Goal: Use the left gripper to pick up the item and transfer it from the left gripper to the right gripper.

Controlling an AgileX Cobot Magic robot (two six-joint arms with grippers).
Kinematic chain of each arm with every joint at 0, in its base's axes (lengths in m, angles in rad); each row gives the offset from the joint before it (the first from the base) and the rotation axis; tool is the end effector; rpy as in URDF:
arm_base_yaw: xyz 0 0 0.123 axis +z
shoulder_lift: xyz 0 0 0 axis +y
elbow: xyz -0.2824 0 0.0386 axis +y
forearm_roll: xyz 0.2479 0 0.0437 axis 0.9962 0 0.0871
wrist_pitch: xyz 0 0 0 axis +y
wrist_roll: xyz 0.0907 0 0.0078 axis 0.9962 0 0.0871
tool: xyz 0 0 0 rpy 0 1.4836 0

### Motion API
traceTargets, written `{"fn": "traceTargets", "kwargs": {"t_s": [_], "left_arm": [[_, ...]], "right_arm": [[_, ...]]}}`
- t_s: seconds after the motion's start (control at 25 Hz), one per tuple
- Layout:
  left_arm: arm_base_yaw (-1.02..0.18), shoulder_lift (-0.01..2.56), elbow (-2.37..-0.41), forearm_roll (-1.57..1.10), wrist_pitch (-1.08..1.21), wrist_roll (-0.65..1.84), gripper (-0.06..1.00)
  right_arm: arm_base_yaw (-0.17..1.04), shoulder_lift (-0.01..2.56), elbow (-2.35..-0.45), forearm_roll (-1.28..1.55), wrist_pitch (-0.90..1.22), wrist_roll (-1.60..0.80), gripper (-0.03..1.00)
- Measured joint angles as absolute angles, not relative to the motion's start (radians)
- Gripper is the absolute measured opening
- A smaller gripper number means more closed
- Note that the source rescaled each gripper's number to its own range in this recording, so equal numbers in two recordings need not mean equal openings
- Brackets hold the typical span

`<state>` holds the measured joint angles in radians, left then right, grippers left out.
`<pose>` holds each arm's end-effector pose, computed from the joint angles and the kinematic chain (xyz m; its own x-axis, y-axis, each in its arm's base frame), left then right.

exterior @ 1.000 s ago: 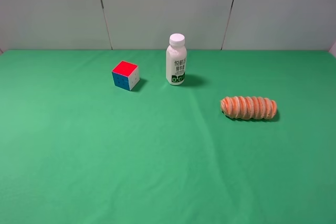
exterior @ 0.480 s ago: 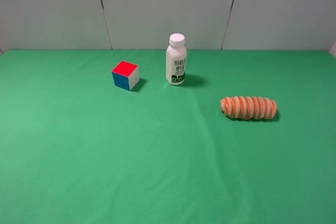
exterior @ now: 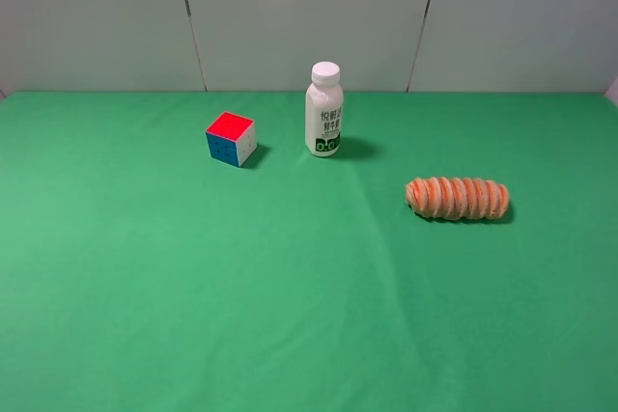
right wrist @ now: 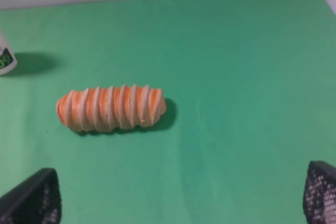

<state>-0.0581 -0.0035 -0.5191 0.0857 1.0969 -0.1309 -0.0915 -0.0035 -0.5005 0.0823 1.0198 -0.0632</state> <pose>-0.0089 0.0075 0.2797 -0.4631 -0.0645 -0.8839 -0.0520 0.9976 -0.0456 -0.0034 0.0067 0.2809 -0.4130 0.0178 -0.9106 0.0194 0.9998 0.0108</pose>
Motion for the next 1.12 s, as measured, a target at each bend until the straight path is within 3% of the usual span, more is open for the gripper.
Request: {"fn": "traceTargets", "kwargs": {"t_s": [1.12], "left_arm": [[-0.058, -0.004, -0.519, 0.086, 1.096, -0.131, 0.88]], "right_arm": [[-0.091, -0.004, -0.501, 0.081, 1.018, -0.06, 1.0]]}}
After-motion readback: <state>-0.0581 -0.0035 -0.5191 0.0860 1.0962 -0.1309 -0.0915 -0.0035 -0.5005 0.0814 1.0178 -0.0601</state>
